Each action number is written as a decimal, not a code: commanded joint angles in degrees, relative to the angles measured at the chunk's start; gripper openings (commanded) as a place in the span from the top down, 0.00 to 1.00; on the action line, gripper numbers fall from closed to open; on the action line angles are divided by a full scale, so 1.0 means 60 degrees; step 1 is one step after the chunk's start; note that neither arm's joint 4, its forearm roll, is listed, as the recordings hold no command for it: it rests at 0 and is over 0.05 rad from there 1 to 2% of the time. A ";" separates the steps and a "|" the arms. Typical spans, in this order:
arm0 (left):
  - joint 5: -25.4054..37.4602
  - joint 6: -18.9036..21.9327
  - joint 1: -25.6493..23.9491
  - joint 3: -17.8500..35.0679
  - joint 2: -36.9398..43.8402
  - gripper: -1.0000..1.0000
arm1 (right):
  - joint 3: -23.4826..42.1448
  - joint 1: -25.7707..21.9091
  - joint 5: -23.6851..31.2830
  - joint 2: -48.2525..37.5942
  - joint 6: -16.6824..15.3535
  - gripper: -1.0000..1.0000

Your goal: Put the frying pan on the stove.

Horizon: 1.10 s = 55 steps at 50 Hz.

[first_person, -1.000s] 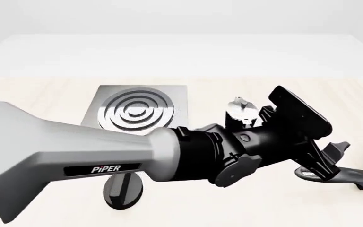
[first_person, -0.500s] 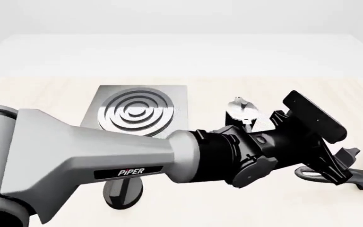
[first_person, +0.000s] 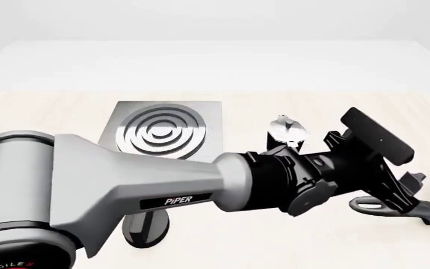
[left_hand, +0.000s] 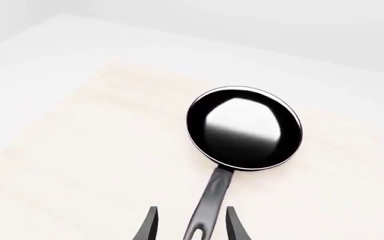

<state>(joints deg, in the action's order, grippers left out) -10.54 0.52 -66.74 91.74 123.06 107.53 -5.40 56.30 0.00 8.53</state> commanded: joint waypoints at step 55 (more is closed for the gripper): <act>0.2001 0.0066 -0.0059 0.2564 0.2069 0.00 | 0.0127 -0.0041 -0.0023 0.0000 0.0187 0.00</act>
<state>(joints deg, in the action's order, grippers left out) 0.13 0.83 -66.96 106.03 134.67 108.19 -5.48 56.17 0.00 9.68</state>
